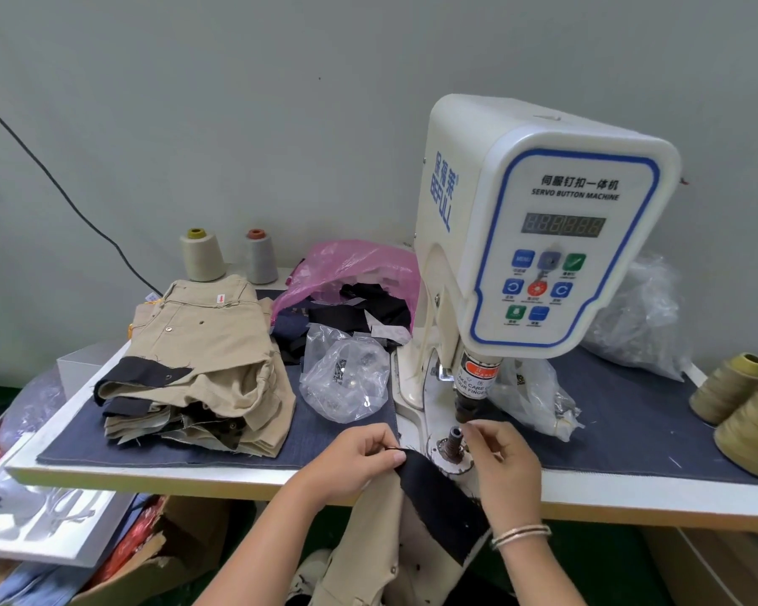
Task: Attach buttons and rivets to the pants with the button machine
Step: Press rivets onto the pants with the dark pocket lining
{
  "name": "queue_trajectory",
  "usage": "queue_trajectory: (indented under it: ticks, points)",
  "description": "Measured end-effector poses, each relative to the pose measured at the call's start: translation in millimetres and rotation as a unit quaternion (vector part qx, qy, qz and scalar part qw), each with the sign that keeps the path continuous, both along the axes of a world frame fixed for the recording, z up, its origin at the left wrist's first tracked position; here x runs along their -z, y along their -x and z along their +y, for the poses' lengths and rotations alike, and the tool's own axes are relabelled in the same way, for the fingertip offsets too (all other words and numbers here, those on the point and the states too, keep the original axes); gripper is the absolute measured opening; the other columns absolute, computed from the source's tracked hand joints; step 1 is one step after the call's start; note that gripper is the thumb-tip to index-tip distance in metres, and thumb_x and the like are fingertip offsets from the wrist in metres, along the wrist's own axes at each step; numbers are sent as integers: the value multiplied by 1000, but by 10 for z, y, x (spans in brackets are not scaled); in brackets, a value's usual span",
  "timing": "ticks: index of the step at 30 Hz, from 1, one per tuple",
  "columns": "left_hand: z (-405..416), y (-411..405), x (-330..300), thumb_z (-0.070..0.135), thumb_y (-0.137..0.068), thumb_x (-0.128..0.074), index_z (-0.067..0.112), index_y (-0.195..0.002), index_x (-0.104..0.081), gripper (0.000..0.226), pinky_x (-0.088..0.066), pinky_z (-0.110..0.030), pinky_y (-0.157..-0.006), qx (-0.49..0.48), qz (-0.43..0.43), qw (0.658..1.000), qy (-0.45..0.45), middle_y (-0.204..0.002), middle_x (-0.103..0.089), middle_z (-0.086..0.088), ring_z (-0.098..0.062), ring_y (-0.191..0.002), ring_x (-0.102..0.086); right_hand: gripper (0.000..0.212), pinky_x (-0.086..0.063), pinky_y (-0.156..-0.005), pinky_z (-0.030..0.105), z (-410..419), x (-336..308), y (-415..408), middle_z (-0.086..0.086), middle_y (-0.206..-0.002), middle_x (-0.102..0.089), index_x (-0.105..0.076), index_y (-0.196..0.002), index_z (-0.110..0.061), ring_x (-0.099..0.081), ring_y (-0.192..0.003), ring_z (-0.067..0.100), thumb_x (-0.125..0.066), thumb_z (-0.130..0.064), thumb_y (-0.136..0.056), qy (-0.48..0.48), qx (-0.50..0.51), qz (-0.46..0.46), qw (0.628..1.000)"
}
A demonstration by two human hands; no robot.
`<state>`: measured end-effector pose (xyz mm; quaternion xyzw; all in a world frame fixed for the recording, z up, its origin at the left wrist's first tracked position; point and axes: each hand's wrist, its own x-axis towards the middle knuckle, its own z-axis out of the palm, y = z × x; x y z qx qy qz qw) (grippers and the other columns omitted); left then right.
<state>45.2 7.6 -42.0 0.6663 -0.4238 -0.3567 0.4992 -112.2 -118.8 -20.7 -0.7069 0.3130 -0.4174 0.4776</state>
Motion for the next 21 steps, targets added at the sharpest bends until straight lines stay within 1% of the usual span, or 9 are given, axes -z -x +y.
queue_trajectory:
  ticks: [3, 6, 9, 11, 13, 16, 18, 19, 21]
  points:
    - [2, 13, -17, 28, -90, -62, 35, -69, -60, 22, -32, -11, -48, -4, 2, 1000, -5, -62, -52, 15, 0, -53, -40, 38, -41, -64, 8, -139, -27, -45, 1, -68, -58, -56, -66, -30, -55, -68, 10, -69, 3, -81, 93, -31, 38, 994]
    - [7, 18, -22, 29, -89, -62, 34, -69, -60, 21, -31, -12, -47, -7, 9, 1000, -7, -62, -52, 15, -2, -52, -39, 46, -38, -61, 5, -220, -2, -36, -3, -64, -51, -47, -63, -35, -51, -66, 9, -73, 0, -78, 176, -48, 76, 980]
    - [7, 19, -19, 31, -88, -62, 34, -70, -60, 19, -32, -12, -48, -11, 4, 1000, -12, -63, -53, 15, -1, -53, -41, 33, -38, -59, 7, -283, 44, 12, -5, -65, -52, -55, -67, -29, -51, -64, 10, -74, -5, -79, 218, -64, 84, 970]
    - [5, 18, -19, 34, -87, -63, 34, -71, -61, 17, -34, -13, -51, -10, -2, 1000, -13, -66, -56, 13, -2, -56, -44, 20, -41, -59, 11, -301, 64, 14, -7, -66, -51, -61, -70, -21, -51, -64, 11, -73, -7, -80, 245, -64, 101, 962]
    - [3, 21, -24, 37, -85, -63, 33, -71, -61, 15, -34, -14, -52, -7, -3, 1000, -12, -68, -56, 9, -4, -58, -44, 14, -43, -58, 17, -293, 64, 17, -7, -66, -50, -65, -73, -15, -50, -61, 11, -74, -8, -80, 278, -53, 120, 951]
    - [5, 27, -38, 42, -82, -63, 31, -73, -61, 14, -37, -23, -59, -10, -5, 1000, -14, -74, -59, 2, -11, -66, -47, 7, -48, -58, 24, -266, 53, 57, -4, -71, -56, -70, -79, -12, -55, -62, 10, -76, -8, -78, 333, -37, 126, 934]
    - [17, 31, -72, 37, -85, -64, 27, -74, -61, 14, -36, -29, -64, -6, 6, 1000, -18, -77, -57, -2, -15, -71, -46, 11, -48, -60, 18, -207, 51, 110, -5, -78, -58, -72, -87, -14, -55, -67, 5, -74, -8, -79, 326, -18, 112, 939]
    - [23, 31, -100, 33, -87, -64, 27, -74, -60, 15, -35, -28, -63, 3, 14, 1000, -23, -76, -55, -2, -16, -71, -44, 15, -46, -62, 12, -158, 46, 147, -8, -82, -57, -70, -91, -18, -54, -70, 4, -72, -8, -80, 297, -11, 88, 951]
    - [26, 38, -195, 27, -90, -64, 30, -71, -60, 19, -34, -22, -61, 40, 25, 998, -38, -74, -53, 3, -12, -69, -43, 26, -43, -67, 9, -33, 49, 230, -14, -87, -56, -61, -97, -33, -54, -76, 3, -66, -11, -84, 213, -40, 52, 975]
